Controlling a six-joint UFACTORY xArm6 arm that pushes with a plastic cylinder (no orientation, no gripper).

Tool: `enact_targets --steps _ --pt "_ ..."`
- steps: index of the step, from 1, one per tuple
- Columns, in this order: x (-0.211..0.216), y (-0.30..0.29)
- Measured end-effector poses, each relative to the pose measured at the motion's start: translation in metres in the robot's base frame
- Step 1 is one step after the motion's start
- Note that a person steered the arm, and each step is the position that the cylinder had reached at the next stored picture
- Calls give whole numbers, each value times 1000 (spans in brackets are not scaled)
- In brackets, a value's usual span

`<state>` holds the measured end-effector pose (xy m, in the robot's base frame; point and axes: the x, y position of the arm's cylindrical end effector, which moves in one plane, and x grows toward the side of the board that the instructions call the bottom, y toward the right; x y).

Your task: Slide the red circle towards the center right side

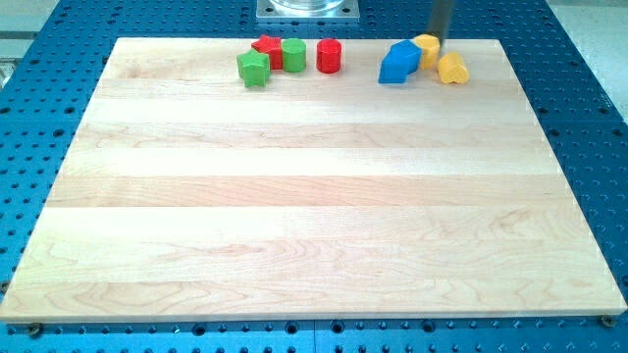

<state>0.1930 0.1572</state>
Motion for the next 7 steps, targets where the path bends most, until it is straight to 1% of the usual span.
enact_targets --steps 1,2,3,4,5,6,7 --pt "2 -81" --pt "45 -96" --pt "100 -100" --pt "61 -77" --pt "38 -90" --pt "61 -141" --pt "110 -147"
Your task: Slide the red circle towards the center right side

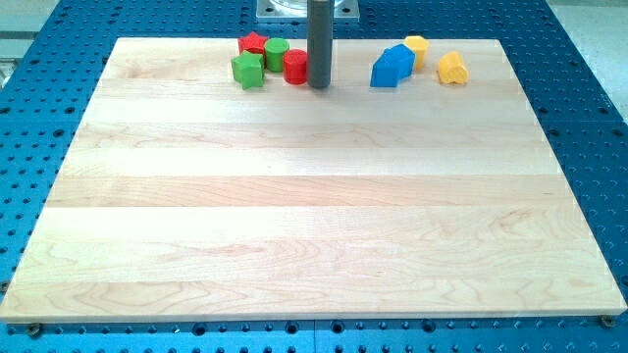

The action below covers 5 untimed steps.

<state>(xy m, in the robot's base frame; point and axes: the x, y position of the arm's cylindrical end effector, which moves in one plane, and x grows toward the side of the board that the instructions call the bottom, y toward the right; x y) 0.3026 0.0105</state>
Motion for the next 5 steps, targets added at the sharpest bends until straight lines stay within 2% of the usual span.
enact_targets --steps 1,3,4,5 --pt "-8 0" --pt "-63 29" --pt "-69 -34" --pt "-11 -63"
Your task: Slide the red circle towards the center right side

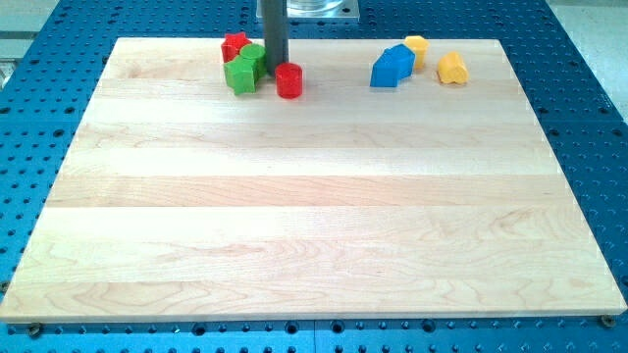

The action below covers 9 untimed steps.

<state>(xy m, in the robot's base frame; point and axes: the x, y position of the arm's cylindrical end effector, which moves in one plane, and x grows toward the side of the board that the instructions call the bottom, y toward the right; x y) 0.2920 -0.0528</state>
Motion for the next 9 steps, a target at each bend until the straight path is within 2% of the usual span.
enact_targets --steps 1,3,5,6,7,8,9 --pt "44 9" --pt "111 141" --pt "101 132" --pt "99 146" --pt "93 182" --pt "78 189" --pt "100 236"
